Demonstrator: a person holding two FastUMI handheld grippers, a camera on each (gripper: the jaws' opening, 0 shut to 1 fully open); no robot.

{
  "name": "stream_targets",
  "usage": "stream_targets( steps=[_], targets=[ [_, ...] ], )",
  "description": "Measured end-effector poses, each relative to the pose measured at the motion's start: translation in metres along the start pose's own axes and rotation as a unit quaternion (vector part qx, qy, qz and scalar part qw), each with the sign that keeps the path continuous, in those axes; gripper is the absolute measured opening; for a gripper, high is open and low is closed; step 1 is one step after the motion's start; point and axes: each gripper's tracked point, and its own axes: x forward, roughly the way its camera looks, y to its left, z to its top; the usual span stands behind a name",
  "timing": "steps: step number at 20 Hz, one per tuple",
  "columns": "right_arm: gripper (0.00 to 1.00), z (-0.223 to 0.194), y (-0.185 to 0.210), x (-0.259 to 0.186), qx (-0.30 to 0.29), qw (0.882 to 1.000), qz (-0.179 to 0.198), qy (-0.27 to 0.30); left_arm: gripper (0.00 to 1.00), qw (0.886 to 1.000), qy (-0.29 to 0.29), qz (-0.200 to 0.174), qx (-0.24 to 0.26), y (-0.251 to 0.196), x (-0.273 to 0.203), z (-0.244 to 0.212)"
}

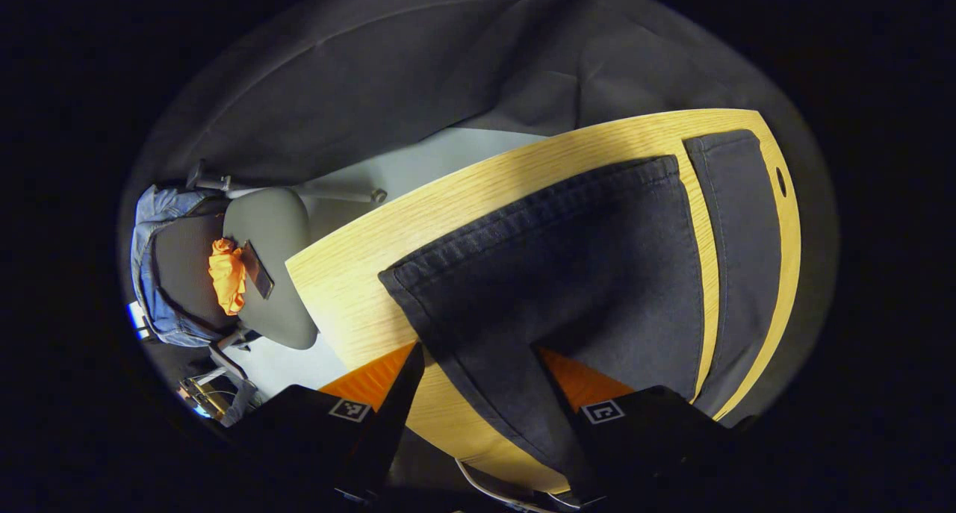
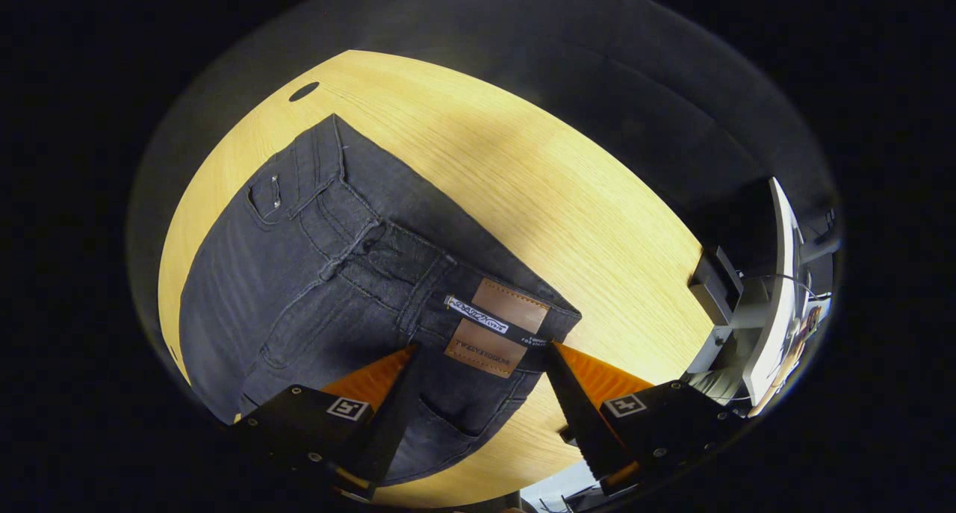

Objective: Grasp the waist and the cuffs of the jeans and fold them to make the two legs overlap; first hold the waist and fold one-third of the jeans toward the cuffs, then hold the cuffs and fold the remaining one-third in the same direction to finish folding.

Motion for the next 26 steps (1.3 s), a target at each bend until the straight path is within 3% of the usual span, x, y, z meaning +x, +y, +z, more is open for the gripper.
stream_targets(
  steps=[8,12,13,14,15,16,17,18,19,20,23,24,26],
  targets=[
    [1.0,-0.016,-0.013,-0.002,0.038,0.999,0.013,0.037,0.83,1.0,-0.001,-0.002,0.012,-0.004,-0.004,0.0],
    [0.93,-0.013,-0.007,0.0,0.052,0.998,0.012,0.04,0.83,1.0,-0.003,-0.003,0.03,-0.01,-0.005,0.003],
    [0.81,-0.016,-0.003,0.001,0.056,0.997,0.013,0.048,0.65,0.999,-0.015,-0.006,0.043,-0.016,-0.004,0.003],
    [0.77,-0.017,-0.002,0.001,0.062,0.996,0.016,0.061,0.46,0.999,-0.029,-0.016,0.041,-0.024,-0.002,0.003],
    [0.65,-0.017,0.002,0.001,0.076,0.995,0.025,0.063,0.27,0.999,-0.034,-0.021,0.035,-0.031,-0.008,0.004],
    [0.45,-0.017,0.005,0.0,0.083,0.994,0.036,0.067,0.09,0.998,-0.043,-0.031,0.039,-0.035,-0.007,0.005],
    [0.31,-0.015,0.005,0.001,0.083,0.993,0.05,0.061,0.08,0.996,-0.058,-0.062,0.038,-0.043,-0.007,0.008],
    [0.32,-0.017,0.006,-0.001,0.084,0.992,0.07,0.062,0.08,0.992,-0.069,-0.103,0.03,-0.053,-0.009,0.007],
    [0.32,-0.018,0.01,-0.001,0.104,0.988,0.099,0.062,0.01,0.987,-0.083,-0.138,0.023,-0.063,-0.016,0.016],
    [0.32,-0.018,0.014,-0.006,0.128,0.981,0.129,0.068,0.01,0.983,-0.089,-0.159,0.021,-0.068,-0.013,0.014],
    [0.32,-0.004,0.012,-0.016,0.173,0.967,0.184,0.032,0.01,0.97,-0.123,-0.205,0.04,-0.066,-0.024,0.009],
    [0.13,-0.003,0.018,-0.02,0.19,0.961,0.197,0.025,0.01,0.965,-0.135,-0.221,0.047,-0.07,-0.031,0.007],
    [0.13,-0.004,0.025,-0.028,0.209,0.95,0.229,0.022,0.01,0.958,-0.149,-0.24,0.056,-0.07,-0.045,0.004]
  ],
)
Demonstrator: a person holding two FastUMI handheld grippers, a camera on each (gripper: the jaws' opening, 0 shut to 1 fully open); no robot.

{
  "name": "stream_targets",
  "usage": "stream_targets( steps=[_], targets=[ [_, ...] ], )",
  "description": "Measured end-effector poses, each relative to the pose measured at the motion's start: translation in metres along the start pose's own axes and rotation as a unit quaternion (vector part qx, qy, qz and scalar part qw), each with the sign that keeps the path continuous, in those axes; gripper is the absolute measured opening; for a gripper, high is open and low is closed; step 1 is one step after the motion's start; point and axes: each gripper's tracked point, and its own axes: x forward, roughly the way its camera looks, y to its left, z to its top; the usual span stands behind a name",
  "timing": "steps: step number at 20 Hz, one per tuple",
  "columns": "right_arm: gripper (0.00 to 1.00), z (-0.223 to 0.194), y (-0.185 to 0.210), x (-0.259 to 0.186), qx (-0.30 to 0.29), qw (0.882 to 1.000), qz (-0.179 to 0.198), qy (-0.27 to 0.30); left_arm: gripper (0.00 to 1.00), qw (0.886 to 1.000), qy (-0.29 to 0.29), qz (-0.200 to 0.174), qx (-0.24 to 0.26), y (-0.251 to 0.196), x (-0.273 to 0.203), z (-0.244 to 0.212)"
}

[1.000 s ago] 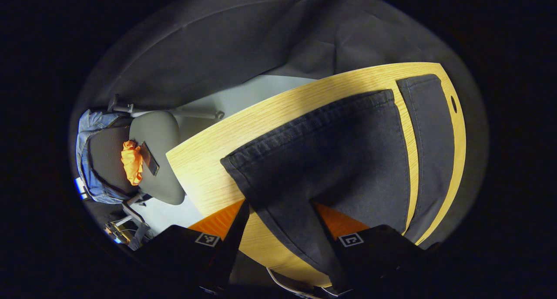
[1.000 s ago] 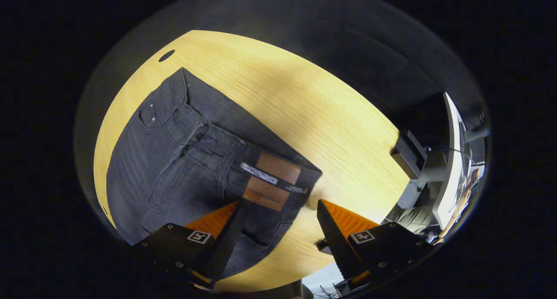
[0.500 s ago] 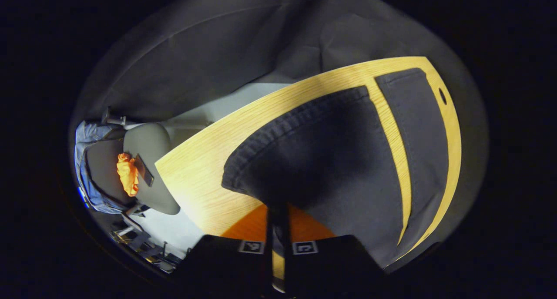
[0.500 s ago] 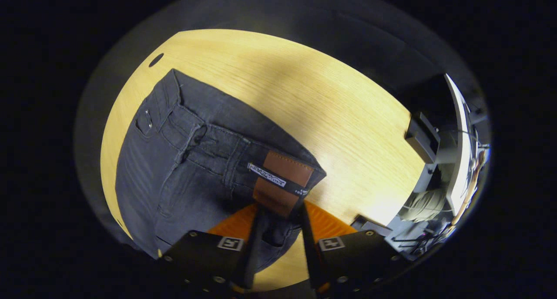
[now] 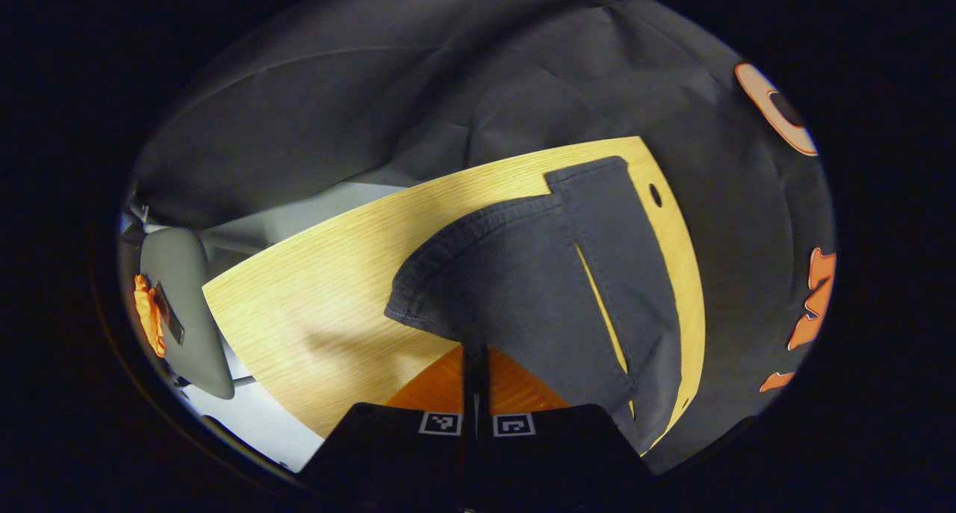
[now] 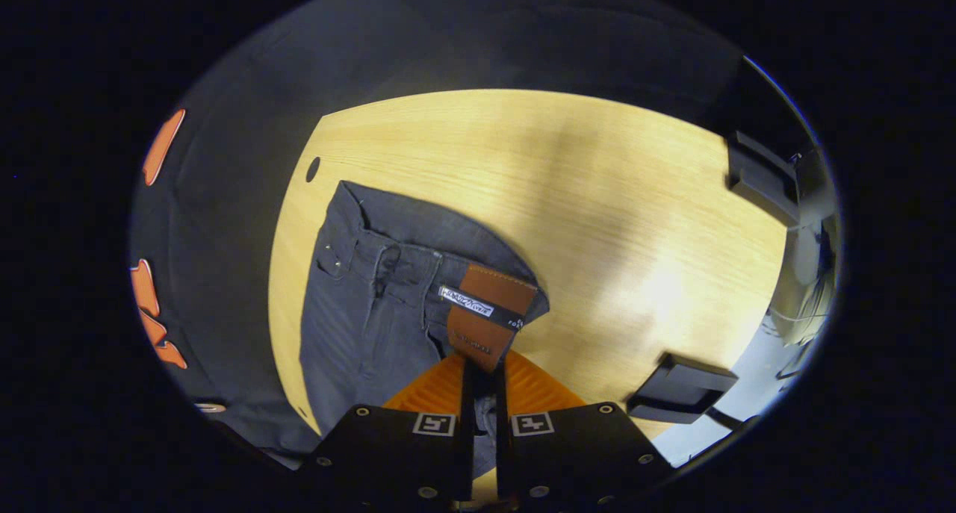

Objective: Grasp the waist and the cuffs of the jeans and fold them to make the two legs overlap; first hold the waist and fold one-third of the jeans toward the cuffs, then hold the cuffs and fold the remaining one-third in the same direction to finish folding.

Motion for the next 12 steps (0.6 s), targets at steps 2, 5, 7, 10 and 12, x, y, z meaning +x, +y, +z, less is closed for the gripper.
stream_targets(
  steps=[2,5,7,10,12],
  targets=[
    [0.13,0.004,0.019,-0.009,0.006,0.999,0.042,-0.013,0.01,0.999,-0.018,-0.041,0.001,-0.013,-0.017,0.007],
    [0.13,0.002,0.036,-0.022,-0.002,0.997,0.068,-0.024,0.01,0.997,-0.019,-0.067,0.011,-0.028,-0.03,0.014],
    [0.13,-0.001,0.056,-0.032,-0.006,0.995,0.09,-0.032,0.01,0.995,-0.022,-0.091,0.019,-0.046,-0.039,0.02],
    [0.13,-0.003,0.084,-0.045,-0.006,0.993,0.111,-0.044,0.01,0.991,-0.029,-0.127,0.028,-0.076,-0.052,0.034],
    [0.13,-0.002,0.101,-0.052,-0.008,0.991,0.119,-0.055,0.01,0.987,-0.027,-0.152,0.036,-0.1,-0.058,0.043]
  ],
)
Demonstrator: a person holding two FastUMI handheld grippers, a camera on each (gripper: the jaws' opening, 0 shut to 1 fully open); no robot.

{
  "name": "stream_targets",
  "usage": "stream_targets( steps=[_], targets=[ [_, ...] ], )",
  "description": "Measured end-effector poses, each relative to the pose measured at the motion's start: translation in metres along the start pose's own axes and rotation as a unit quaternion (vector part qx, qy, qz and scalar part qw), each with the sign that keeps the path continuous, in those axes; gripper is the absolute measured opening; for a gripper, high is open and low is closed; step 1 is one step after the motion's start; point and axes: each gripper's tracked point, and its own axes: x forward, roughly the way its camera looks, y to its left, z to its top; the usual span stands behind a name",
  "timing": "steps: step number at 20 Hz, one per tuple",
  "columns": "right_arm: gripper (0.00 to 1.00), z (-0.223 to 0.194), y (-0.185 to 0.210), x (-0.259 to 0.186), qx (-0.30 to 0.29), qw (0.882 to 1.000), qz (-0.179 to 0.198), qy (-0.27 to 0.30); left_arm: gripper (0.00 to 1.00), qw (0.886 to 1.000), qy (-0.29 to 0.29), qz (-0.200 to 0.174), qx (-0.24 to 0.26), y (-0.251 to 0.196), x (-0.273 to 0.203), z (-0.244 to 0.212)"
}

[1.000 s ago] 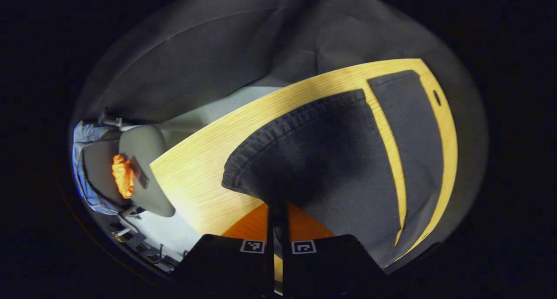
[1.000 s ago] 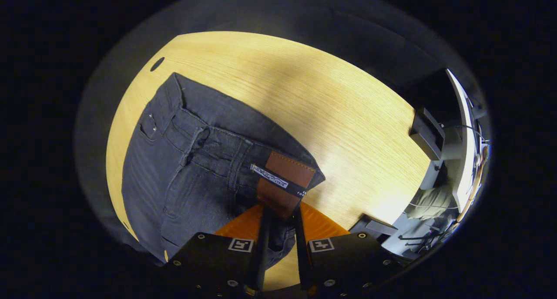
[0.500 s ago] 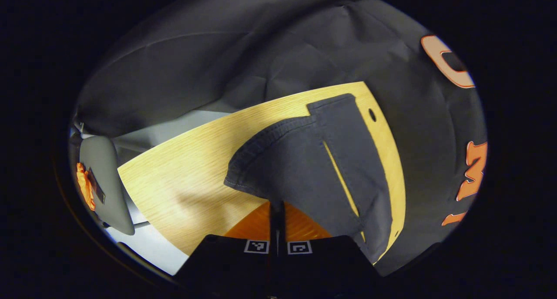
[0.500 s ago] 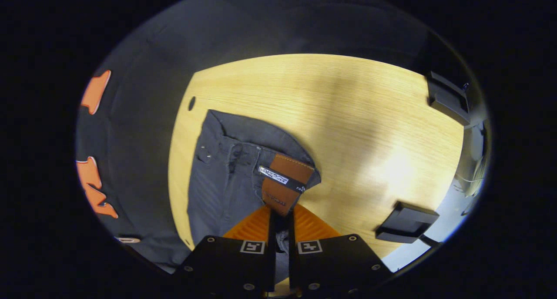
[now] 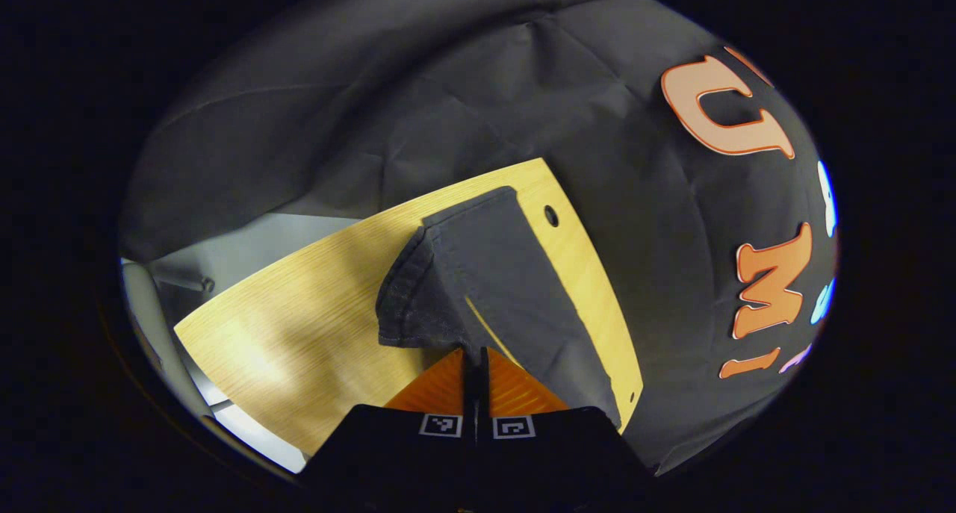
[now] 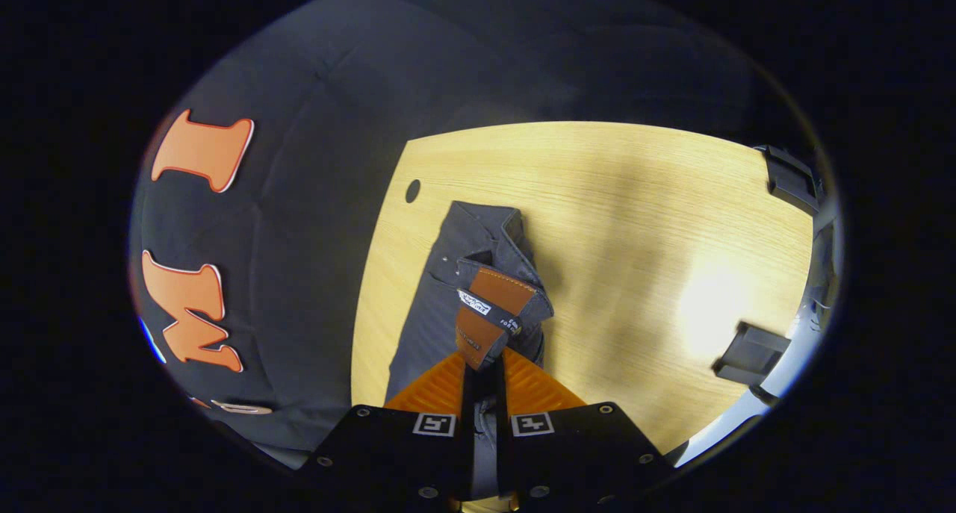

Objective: Grasp the waist and the cuffs of the jeans and fold them to make the two legs overlap; first hold the waist and fold one-third of the jeans toward the cuffs, then hold the cuffs and fold the remaining one-third in the same direction to finish folding.

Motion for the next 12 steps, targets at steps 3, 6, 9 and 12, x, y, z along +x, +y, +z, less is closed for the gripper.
stream_targets(
  steps=[3,6,9,12],
  targets=[
    [0.13,0.003,0.022,-0.004,-0.002,1.0,0.005,-0.016,0.01,1.0,0.01,-0.015,0.006,-0.025,0.013,0.013],
    [0.13,0.011,0.028,-0.007,0.015,0.999,-0.006,-0.03,0.0,0.999,0.03,-0.016,0.012,-0.039,0.029,0.022],
    [0.13,0.026,0.035,-0.001,0.03,0.999,-0.013,-0.033,0.01,0.999,0.029,-0.006,0.031,-0.057,0.052,0.039],
    [0.13,0.036,0.035,0.019,0.06,0.998,-0.025,-0.01,0.01,0.999,0.02,0.033,0.033,-0.059,0.075,0.061]
  ],
)
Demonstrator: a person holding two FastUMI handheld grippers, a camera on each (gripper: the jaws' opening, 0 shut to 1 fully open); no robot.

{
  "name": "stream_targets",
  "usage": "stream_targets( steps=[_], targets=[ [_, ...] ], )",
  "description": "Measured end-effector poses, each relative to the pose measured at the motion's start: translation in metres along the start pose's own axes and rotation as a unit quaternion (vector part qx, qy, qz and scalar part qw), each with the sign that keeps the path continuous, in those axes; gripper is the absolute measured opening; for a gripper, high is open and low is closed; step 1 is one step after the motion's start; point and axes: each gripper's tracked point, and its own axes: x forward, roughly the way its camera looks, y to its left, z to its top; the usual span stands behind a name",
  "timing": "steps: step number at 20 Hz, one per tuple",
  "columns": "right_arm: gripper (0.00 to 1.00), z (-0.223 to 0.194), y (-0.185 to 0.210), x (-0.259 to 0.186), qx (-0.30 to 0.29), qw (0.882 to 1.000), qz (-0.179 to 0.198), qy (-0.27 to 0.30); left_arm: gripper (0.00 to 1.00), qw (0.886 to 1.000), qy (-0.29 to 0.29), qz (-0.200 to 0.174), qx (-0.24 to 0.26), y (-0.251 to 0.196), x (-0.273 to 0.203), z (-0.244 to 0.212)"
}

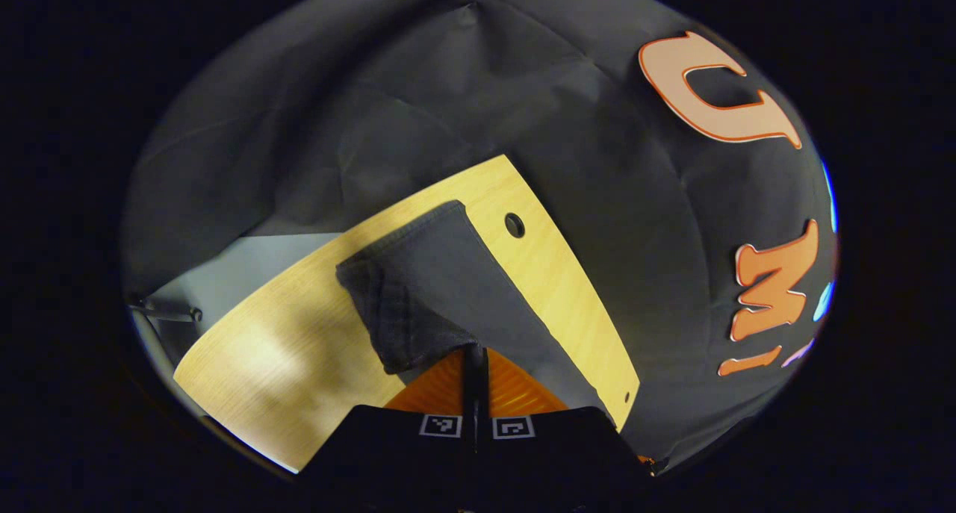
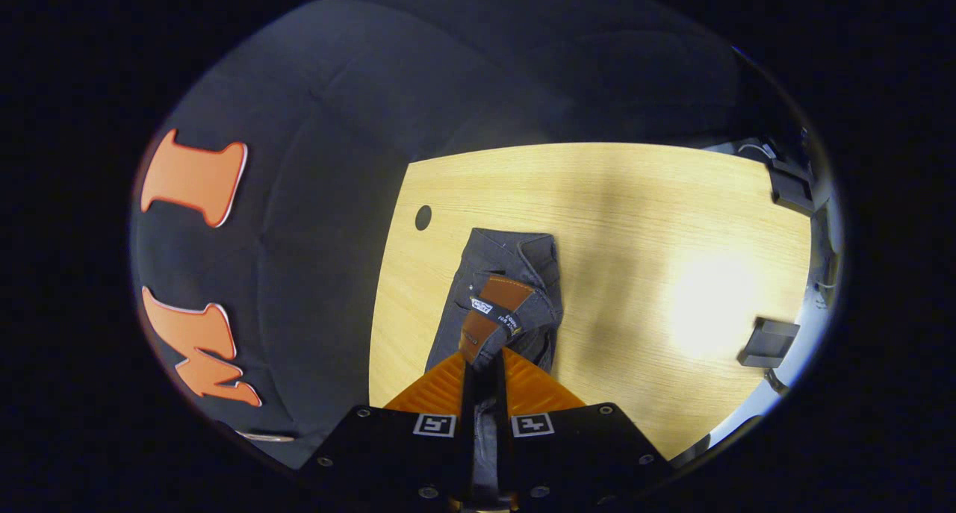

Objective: Grasp the waist and the cuffs of the jeans and fold them to make the two legs overlap; first hold the waist and fold one-third of the jeans toward the cuffs, then hold the cuffs and fold the remaining one-third in the same direction to finish folding.

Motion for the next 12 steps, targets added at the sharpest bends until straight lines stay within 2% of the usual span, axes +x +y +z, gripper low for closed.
stream_targets(
  steps=[5,12],
  targets=[
    [0.13,0.013,0.025,0.038,0.01,0.999,-0.004,0.031,0.01,0.998,-0.002,0.066,0.004,0.007,0.045,0.019],
    [0.13,0.022,0.048,0.111,-0.003,0.997,-0.049,0.066,0.01,0.991,0.027,0.114,0.06,0.001,0.112,0.04]
  ],
)
